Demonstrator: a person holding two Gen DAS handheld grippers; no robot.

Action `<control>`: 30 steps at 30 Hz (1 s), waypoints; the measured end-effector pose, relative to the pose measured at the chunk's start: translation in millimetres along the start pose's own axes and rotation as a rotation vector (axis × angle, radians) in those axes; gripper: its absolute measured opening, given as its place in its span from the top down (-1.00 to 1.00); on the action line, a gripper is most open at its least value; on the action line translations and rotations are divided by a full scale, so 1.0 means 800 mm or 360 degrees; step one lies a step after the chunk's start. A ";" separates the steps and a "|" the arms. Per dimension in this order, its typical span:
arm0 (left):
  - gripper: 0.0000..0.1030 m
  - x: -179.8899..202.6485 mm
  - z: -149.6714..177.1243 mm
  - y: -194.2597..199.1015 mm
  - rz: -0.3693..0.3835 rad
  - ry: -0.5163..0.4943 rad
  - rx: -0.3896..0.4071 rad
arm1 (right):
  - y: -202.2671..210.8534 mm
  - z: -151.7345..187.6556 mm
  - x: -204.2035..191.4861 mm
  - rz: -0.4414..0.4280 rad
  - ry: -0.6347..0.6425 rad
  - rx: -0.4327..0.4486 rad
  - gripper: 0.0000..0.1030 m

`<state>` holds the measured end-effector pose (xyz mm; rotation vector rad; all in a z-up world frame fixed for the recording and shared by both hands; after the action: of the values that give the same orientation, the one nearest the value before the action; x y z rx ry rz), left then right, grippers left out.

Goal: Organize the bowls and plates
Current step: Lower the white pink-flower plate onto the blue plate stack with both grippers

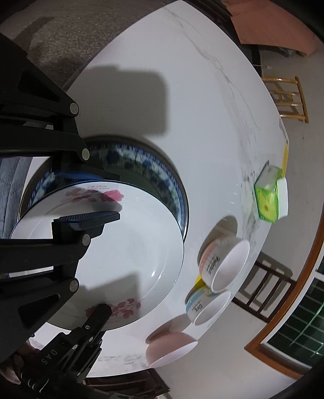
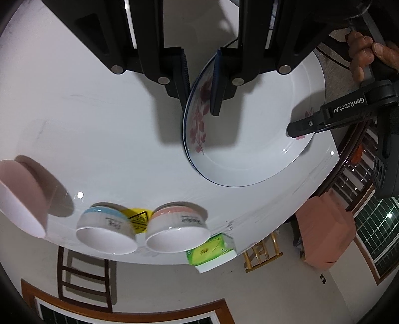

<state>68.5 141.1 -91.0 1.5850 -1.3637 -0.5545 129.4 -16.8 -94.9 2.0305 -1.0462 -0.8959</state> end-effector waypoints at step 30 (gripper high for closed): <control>0.61 -0.031 -0.011 -0.016 0.0026 0.0109 -0.0074 | -0.036 -0.010 -0.018 -0.0008 -0.0005 -0.0083 0.64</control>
<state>75.3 166.9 -103.6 1.5407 -1.3027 -0.5137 140.7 10.2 -110.1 1.9902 -1.0095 -0.9202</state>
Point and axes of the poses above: each gripper's, at about its wrist camera, not at the fingertips, and y roughly against the way its jaws point, x to its right, z to its underside, the point moved 5 cm from there along -y, roughly the way its jaws point
